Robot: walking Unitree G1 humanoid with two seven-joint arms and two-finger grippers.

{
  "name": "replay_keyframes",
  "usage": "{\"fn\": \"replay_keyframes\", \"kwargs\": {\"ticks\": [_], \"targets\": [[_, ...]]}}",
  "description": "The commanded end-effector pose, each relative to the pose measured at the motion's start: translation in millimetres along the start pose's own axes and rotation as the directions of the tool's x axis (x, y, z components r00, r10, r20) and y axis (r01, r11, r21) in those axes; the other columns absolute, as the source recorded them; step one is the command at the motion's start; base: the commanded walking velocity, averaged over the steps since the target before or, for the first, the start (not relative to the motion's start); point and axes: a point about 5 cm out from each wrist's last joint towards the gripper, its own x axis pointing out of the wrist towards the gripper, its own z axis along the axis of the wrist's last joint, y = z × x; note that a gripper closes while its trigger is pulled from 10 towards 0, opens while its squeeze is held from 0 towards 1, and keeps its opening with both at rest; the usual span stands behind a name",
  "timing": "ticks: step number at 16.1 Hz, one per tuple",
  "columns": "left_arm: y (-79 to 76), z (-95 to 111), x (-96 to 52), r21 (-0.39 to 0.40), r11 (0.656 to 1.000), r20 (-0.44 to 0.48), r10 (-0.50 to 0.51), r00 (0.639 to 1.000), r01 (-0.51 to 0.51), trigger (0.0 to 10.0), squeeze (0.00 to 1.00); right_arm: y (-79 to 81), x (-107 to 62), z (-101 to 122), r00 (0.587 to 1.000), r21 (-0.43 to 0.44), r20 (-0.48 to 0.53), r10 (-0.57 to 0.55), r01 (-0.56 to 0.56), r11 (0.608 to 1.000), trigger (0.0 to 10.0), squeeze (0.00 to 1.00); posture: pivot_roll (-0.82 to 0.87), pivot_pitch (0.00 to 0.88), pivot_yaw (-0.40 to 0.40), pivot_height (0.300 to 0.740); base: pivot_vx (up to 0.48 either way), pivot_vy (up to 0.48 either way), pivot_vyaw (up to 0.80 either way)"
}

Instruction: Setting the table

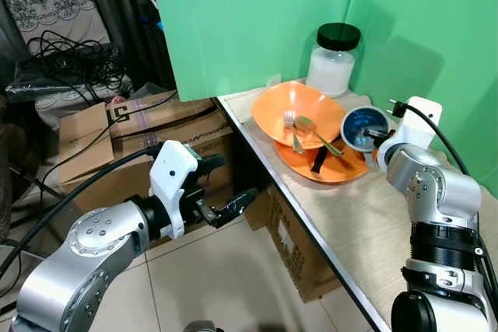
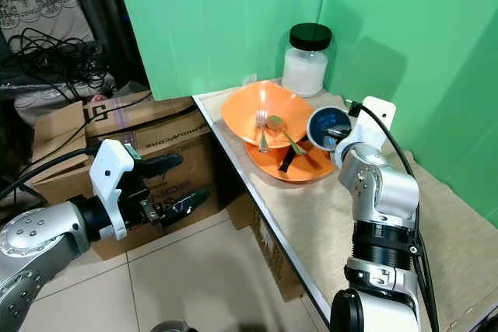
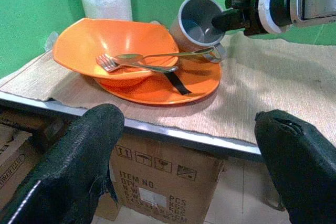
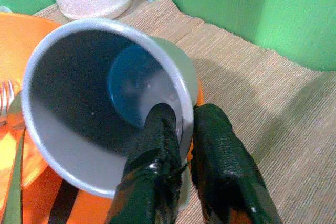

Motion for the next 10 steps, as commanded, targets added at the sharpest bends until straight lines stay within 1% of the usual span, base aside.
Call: {"fn": "replay_keyframes", "kwargs": {"ticks": [1,5,7,8,9,10], "targets": [[2.6,2,1.1,0.023,1.0,0.0,0.009,1.0,-0.009,10.0,0.0,2.9,0.9,-2,1.0,-0.007,-0.01,0.019,-0.019,1.0,0.0,0.0,0.15,0.0,0.036,0.74,0.0,0.0,0.0],[3.4,2,2.0,0.029,0.999,0.004,0.014,1.0,-0.014,10.0,0.0,2.8,1.2,-1,1.0,-0.012,-0.002,0.021,-0.021,1.0,0.0,0.0,0.15,0.0,0.035,0.74,0.0,0.0,0.0],[3.9,3,2.8,0.034,0.999,0.008,0.017,1.0,-0.017,10.0,0.0,2.5,0.9,4,0.999,-0.012,0.022,0.024,-0.024,1.0,0.0,0.0,0.15,0.0,0.034,0.74,0.0,0.0,0.0],[4.2,3,3.0,0.036,0.999,0.009,0.018,1.0,-0.018,10.0,0.0,2.5,0.2,8,0.999,0.007,0.044,0.03,-0.03,1.0,0.0,0.0,0.15,0.0,0.034,0.74,0.0,0.0,0.0],[4.8,3,3.3,0.039,0.999,0.015,0.023,1.0,-0.024,10.0,0.0,2.7,-2.6,22,0.99,0.071,0.129,0.059,-0.069,0.995,0.0,0.0,0.15,0.0,0.032,0.74,0.0,0.0,0.0],[5.7,4,3.6,0.043,0.999,0.021,0.029,0.999,-0.03,10.0,0.0,1.4,-6.9,36,0.975,0.102,0.207,0.084,-0.107,0.989,0.0,0.0,0.15,0.0,0.032,0.74,0.0,0.0,0.0]]}}
